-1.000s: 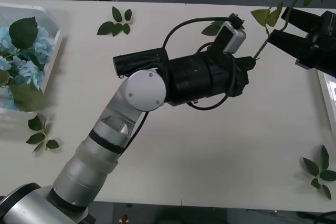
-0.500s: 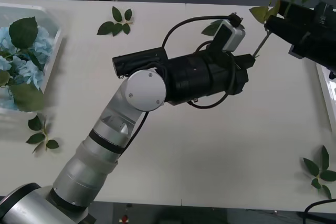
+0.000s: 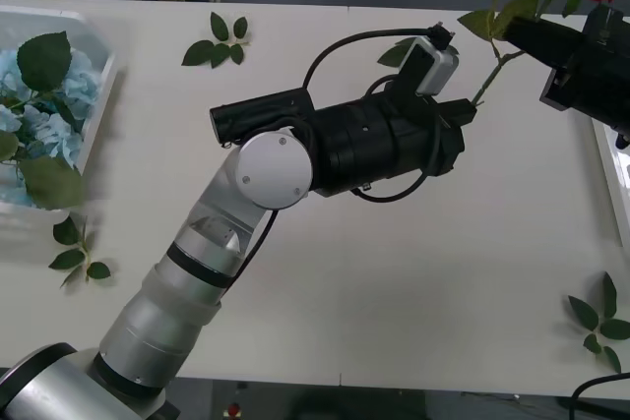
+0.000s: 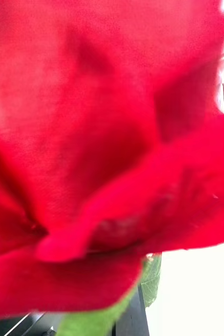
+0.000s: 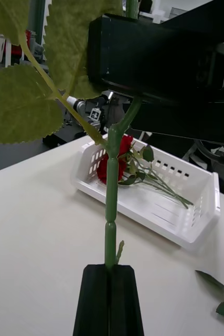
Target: Put the red flowers into the right box and the blue flowers into the left box
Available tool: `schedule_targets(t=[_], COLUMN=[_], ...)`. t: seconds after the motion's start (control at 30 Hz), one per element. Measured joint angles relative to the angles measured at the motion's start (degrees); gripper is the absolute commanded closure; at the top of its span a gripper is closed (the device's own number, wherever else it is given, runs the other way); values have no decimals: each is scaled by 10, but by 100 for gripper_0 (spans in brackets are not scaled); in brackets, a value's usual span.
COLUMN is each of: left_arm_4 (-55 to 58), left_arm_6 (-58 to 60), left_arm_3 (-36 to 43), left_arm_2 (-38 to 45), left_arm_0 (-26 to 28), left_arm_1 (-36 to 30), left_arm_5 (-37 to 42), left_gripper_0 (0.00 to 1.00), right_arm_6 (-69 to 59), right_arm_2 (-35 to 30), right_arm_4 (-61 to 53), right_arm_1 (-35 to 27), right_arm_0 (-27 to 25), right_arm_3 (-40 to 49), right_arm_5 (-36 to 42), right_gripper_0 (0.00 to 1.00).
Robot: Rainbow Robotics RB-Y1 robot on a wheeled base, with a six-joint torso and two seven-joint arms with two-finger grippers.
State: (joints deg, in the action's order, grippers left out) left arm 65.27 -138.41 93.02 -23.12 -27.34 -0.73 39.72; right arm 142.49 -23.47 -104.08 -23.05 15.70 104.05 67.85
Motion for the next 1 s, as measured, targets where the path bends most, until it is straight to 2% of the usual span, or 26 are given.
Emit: schedule_targets(t=[0.1, 0.13, 0.17, 0.2, 1.0], left_arm_4=[0, 0, 0, 0, 1], left_arm_6=[0, 0, 0, 0, 0], left_arm_3=[0, 0, 0, 0, 0], left_arm_2=[0, 0, 0, 0, 0], left_arm_0=[0, 0, 0, 0, 0], left_arm_1=[0, 0, 0, 0, -3], left_arm_5=[0, 0, 0, -3, -19], left_gripper_0=[99, 42, 18, 0, 0], right_arm_6=[0, 0, 0, 0, -11], right_arm_2=[0, 0, 0, 0, -9], right_arm_4=[0, 0, 0, 0, 23], right_arm_1=[0, 0, 0, 0, 0], right_arm_0=[0, 0, 0, 0, 0], right_arm_3=[0, 0, 0, 0, 0], right_arm_5=[0, 0, 0, 0, 1], right_gripper_0=[100, 100, 100, 100, 100])
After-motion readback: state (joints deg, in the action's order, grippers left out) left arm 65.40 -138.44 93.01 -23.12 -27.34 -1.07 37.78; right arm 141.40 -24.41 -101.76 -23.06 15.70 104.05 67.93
